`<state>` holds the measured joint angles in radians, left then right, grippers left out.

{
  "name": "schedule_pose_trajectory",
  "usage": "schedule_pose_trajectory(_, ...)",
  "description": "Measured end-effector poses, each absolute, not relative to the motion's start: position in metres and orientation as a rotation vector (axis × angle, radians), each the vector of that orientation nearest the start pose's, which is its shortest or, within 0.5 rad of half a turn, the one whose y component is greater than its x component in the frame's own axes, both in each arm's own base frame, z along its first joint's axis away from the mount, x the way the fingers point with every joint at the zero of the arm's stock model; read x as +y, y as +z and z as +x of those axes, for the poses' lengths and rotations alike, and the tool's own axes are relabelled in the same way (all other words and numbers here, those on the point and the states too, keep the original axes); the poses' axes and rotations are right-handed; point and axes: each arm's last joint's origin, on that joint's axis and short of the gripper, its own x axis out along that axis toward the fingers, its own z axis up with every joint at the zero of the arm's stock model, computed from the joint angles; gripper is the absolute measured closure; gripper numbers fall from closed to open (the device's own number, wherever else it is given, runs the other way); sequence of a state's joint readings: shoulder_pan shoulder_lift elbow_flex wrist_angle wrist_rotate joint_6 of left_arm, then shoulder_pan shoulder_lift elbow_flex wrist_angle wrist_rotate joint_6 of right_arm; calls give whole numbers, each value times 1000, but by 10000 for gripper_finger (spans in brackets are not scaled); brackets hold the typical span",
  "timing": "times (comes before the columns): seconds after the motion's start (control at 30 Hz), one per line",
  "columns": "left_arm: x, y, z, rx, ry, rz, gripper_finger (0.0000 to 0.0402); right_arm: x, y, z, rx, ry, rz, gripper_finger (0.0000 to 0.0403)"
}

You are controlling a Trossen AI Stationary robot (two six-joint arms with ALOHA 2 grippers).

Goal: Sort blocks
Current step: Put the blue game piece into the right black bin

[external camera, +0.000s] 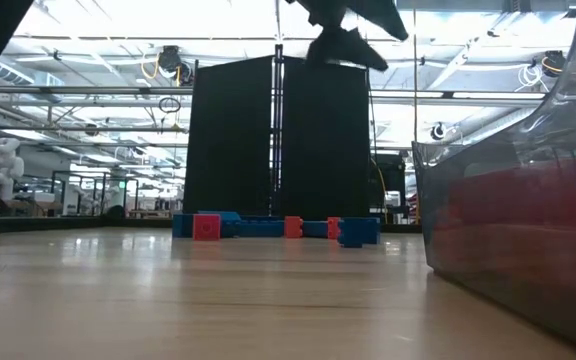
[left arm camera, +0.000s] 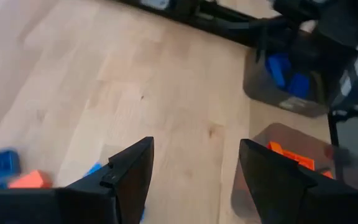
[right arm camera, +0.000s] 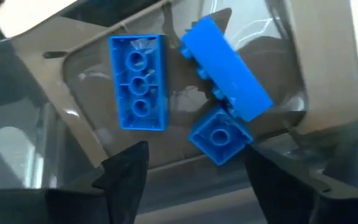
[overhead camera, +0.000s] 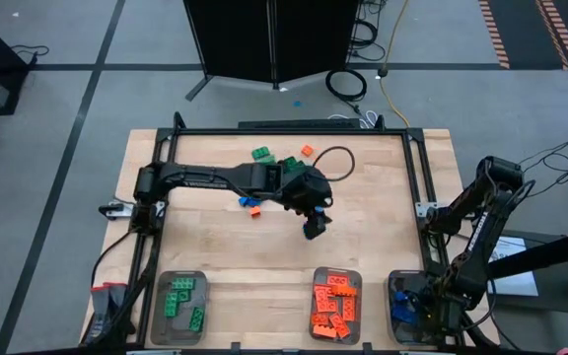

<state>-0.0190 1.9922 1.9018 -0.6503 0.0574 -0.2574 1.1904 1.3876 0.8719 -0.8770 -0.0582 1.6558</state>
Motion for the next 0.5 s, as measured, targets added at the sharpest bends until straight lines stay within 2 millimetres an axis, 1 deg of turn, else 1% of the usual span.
schedule_pose_trajectory(0.17,-24,314,445,787,-13,-7,162,213,199,83,1571,-220,464,138)
schedule_pose_trajectory(0.27,-26,305,449,809,-14,87,162,212,199,83,1573,-233,452,138)
schedule_pose_trajectory(0.37,-21,288,456,856,32,67,162,211,199,83,1566,-242,450,138)
schedule_pose_trajectory(0.5,-11,259,467,916,143,-123,162,211,198,84,1540,-256,455,138)
